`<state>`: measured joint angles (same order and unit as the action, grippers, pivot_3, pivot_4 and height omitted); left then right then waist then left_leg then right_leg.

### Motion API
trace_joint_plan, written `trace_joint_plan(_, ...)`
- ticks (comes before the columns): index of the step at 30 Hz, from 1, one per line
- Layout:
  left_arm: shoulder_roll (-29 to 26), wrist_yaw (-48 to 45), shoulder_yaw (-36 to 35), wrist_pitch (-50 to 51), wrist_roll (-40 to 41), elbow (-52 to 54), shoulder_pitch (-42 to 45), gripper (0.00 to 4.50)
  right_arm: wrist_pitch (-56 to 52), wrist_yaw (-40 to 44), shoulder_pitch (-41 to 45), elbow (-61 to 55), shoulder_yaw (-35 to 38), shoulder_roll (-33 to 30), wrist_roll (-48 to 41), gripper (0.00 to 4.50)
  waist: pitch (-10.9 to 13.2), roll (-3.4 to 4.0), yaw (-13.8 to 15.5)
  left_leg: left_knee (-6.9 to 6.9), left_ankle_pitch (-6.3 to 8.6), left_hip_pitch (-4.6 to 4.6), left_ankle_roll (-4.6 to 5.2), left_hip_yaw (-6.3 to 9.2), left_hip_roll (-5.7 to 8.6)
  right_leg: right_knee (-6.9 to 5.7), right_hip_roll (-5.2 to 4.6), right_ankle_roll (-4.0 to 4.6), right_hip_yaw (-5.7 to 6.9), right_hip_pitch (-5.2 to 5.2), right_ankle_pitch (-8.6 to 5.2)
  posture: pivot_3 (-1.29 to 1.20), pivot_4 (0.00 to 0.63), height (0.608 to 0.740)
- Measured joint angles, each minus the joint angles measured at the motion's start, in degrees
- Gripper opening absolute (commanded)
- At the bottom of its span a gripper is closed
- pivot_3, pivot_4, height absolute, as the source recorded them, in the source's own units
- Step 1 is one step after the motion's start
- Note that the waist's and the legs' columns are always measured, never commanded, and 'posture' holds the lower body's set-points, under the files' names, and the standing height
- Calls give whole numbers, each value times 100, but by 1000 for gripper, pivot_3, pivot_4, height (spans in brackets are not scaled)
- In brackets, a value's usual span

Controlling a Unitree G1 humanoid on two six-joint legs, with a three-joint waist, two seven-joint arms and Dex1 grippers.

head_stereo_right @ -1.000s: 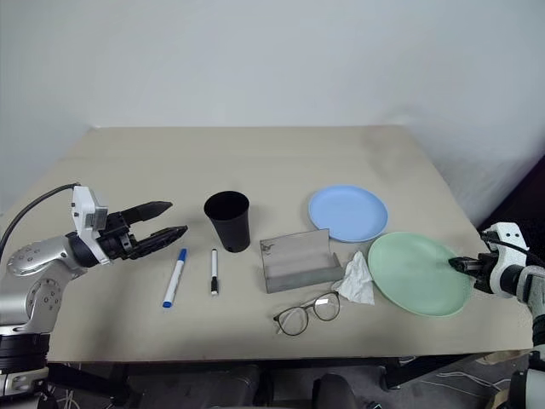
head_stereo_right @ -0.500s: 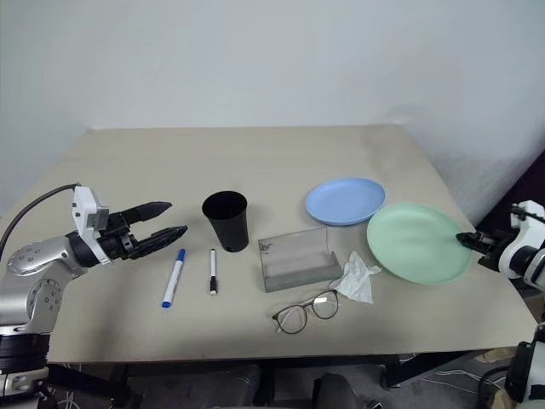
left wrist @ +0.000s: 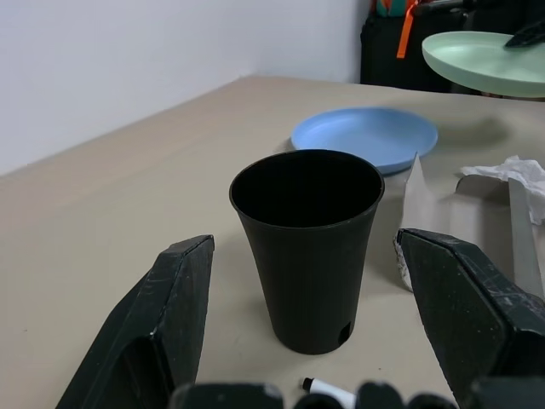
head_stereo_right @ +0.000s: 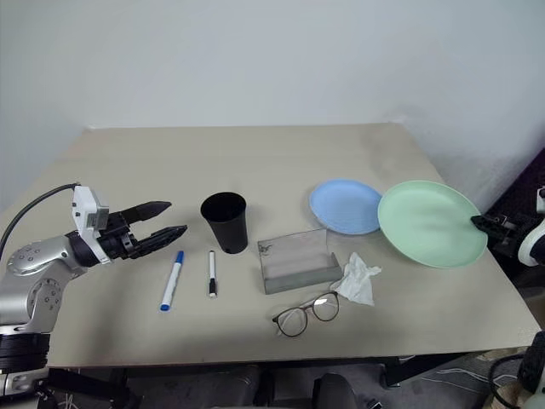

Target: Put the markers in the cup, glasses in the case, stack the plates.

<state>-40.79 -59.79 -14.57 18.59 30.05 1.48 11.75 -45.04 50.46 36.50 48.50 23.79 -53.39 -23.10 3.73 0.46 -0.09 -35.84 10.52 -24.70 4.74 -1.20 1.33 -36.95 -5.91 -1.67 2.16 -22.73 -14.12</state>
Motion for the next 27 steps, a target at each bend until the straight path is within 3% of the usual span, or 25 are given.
trace_joint_plan(6,3,0,28,-42,-8,-110,62,3655,-194,-999,751,13,26,830,1,30,-1,2,-4,2,0,0,0,0,0,-1,3,3,0,-13,11,0,0,736)
trace_joint_plan(12,27,39,61,-62,-11,-146,123,3655,299,-1842,1282,193,-128,1849,131,30,-1,3,25,3,-1,-4,0,-1,6,1,4,1,-1,-17,14,0,0,736)
trace_joint_plan(27,33,225,36,-67,-5,3,-1,3655,1760,-2961,1701,1195,-324,2600,515,30,-2,4,-3,3,-4,-8,3,-8,15,-6,38,-12,-18,-41,30,0,0,736)
